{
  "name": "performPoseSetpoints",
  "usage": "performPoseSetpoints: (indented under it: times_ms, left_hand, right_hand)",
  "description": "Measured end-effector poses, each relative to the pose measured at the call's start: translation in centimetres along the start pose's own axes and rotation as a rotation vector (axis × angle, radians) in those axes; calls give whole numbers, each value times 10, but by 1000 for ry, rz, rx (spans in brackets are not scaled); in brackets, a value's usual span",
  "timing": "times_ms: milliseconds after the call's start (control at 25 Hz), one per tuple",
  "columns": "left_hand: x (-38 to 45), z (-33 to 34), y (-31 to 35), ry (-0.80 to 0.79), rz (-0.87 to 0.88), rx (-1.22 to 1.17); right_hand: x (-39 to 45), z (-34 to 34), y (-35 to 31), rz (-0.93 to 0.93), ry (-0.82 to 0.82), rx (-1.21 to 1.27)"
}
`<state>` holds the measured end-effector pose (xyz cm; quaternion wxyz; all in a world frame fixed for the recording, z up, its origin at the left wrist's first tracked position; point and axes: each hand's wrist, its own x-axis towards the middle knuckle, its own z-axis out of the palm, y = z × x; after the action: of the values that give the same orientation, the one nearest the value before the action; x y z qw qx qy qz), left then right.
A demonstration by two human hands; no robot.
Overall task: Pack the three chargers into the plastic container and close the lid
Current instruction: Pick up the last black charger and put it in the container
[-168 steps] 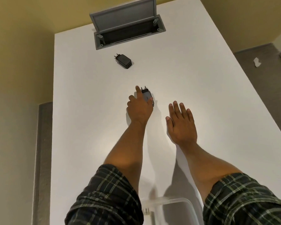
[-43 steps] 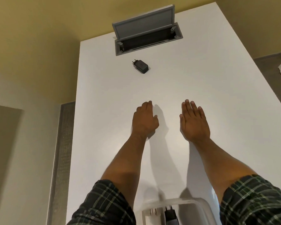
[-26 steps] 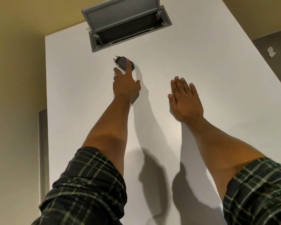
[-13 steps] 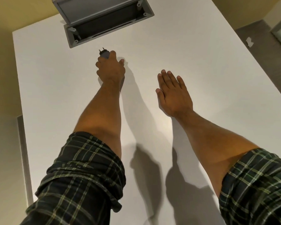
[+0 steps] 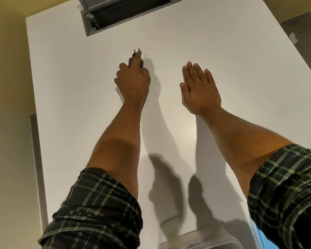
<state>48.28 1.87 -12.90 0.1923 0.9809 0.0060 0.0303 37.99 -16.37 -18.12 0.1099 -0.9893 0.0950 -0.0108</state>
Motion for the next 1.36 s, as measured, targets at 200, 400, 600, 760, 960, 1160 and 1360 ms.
performPoseSetpoints:
  times_ms: [200,400,600,760,960,1160,1360]
  left_hand:
    - [-69,-24,-16,6,-52,-431]
    - [-133,-48,-21,-87,-101,-488]
    - [-201,-70,-5,-197,-57,-386]
    - [-251,-95,11,-283,-17,-314]
    - [-313,-144,32,-308,92,-163]
    - [-374,-173,52,-391,215,8]
    - [-417,-180,58,-421,256,76]
  right_hand:
    - [-5,-11,-3,-25,-45,-2]
    - [-18,-23,-10,16,-155,-85]
    - [-61,-60,5,-59,-299,-131]
    - [-110,-84,7,-68,-403,-160]
    - [-176,-105,11,-75,-500,-210]
    - [-236,-109,26,-102,-576,-265]
    - [-264,-105,32,-121,-612,-298]
